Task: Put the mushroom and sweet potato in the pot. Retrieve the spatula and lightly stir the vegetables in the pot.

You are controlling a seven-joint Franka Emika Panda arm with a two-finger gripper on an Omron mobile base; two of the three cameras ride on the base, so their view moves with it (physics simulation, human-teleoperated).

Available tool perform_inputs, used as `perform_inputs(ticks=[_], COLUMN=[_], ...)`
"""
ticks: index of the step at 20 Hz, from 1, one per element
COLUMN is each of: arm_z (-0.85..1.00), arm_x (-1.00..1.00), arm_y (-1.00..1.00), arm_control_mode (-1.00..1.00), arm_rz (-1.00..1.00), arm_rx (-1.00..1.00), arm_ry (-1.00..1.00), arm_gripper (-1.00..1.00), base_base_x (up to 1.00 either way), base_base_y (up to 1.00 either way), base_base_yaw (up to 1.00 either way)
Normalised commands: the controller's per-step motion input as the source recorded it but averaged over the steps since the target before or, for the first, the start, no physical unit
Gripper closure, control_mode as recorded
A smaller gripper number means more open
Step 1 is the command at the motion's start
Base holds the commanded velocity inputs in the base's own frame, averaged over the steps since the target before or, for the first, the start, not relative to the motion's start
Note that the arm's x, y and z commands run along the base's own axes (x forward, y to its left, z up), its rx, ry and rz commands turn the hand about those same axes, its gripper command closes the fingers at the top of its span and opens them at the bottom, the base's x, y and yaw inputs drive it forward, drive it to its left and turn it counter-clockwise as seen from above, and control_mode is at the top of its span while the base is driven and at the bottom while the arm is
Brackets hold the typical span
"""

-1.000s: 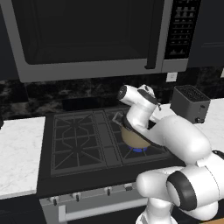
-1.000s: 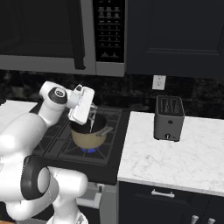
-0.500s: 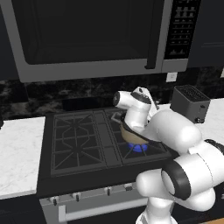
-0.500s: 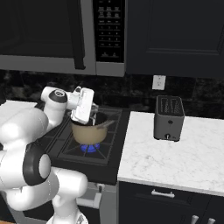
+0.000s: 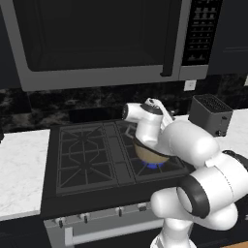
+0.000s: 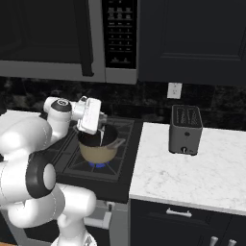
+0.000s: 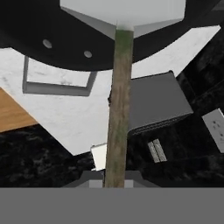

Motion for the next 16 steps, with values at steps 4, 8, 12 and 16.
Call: perform_inputs(ticks=[4, 8, 12, 16], arm_z=[0.00, -0.13, -0.31, -0.40], arm_x=[-0.07, -0.01, 0.00, 0.00], arm_y=[0.18, 0.24, 0.05, 0.00], arm_control_mode=[-1.00, -1.00, -1.00, -1.00], arm_rz=[0.14, 0.12, 0.04, 0.06], arm_rx=[-0.03, -0.11, -0.15, -0.11], arm_ry=[0.11, 0.03, 0.10, 0.08], arm_gripper=[1.00, 1.00, 1.00, 1.00], base_base_x=[0.00, 0.00, 0.00, 0.00], base_base_y=[0.00, 0.00, 0.00, 0.00], base_base_yaw=[0.00, 0.00, 0.00, 0.00])
